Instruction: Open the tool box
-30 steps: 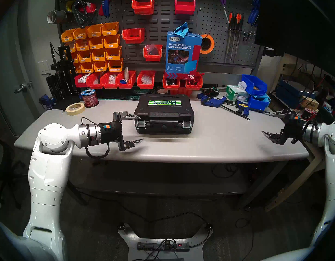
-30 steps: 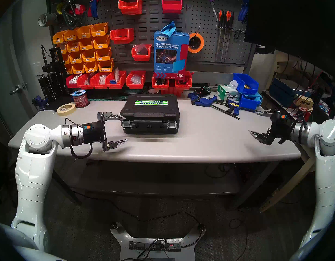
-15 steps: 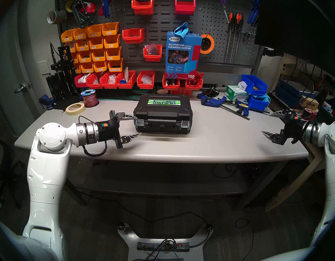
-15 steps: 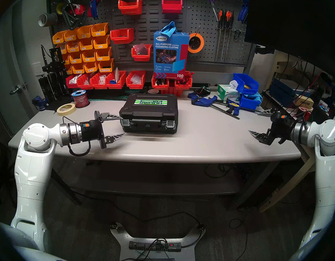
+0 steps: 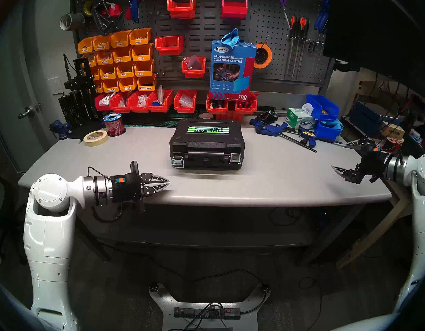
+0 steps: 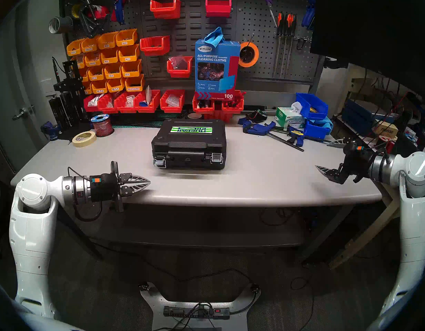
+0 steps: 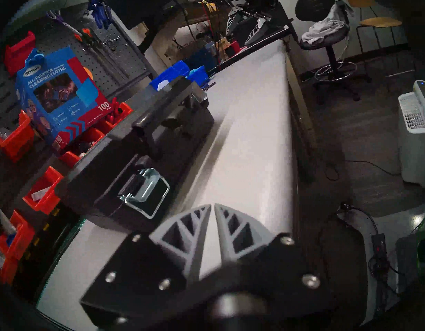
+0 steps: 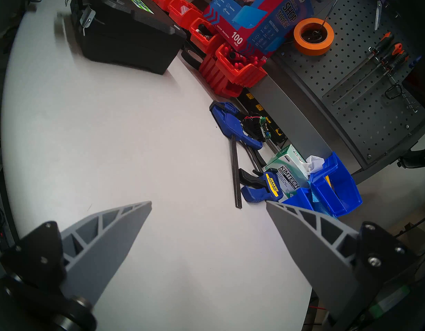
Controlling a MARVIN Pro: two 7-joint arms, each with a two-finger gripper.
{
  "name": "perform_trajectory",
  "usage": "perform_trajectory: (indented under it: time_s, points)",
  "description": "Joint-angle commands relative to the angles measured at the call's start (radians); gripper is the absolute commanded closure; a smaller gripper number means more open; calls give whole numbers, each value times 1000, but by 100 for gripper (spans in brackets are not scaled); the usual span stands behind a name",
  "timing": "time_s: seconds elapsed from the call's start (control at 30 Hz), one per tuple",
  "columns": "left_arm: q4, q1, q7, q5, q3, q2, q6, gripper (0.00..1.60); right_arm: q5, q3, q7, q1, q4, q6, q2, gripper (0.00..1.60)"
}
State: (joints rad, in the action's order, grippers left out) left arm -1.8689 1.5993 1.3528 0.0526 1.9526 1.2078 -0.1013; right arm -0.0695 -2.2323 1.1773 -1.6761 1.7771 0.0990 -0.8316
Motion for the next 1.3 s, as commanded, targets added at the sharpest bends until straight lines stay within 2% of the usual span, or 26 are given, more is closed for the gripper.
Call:
perform_trajectory:
  time_s: [0.0, 0.27, 0.53, 0.83, 0.9, 1.03, 1.27]
  points:
    - [-53, -102, -113, -60, 44, 79, 116, 0, -1, -3, 0, 3, 4, -1, 4, 0]
    - [-108, -173, -256, -117, 100, 120, 246, 0, 0, -3, 0, 3, 3, -1, 4, 0]
    - [-70, -257, -406, -115, 168, 113, 332, 0, 0, -3, 0, 3, 3, -1, 4, 0]
    - [-34, -346, -575, -98, 134, 138, 413, 0, -1, -4, 0, 2, 4, -1, 5, 0]
    - [-24, -367, -604, -91, 127, 146, 423, 0, 25, -1, 7, 27, -4, -7, 9, 0]
    - [-19, -370, -621, -93, 123, 143, 427, 0, 74, 32, 35, 76, 26, -44, 35, 0]
    - [-18, -375, -643, -91, 116, 143, 438, 0, 161, 80, 81, 109, 110, -53, 19, 0]
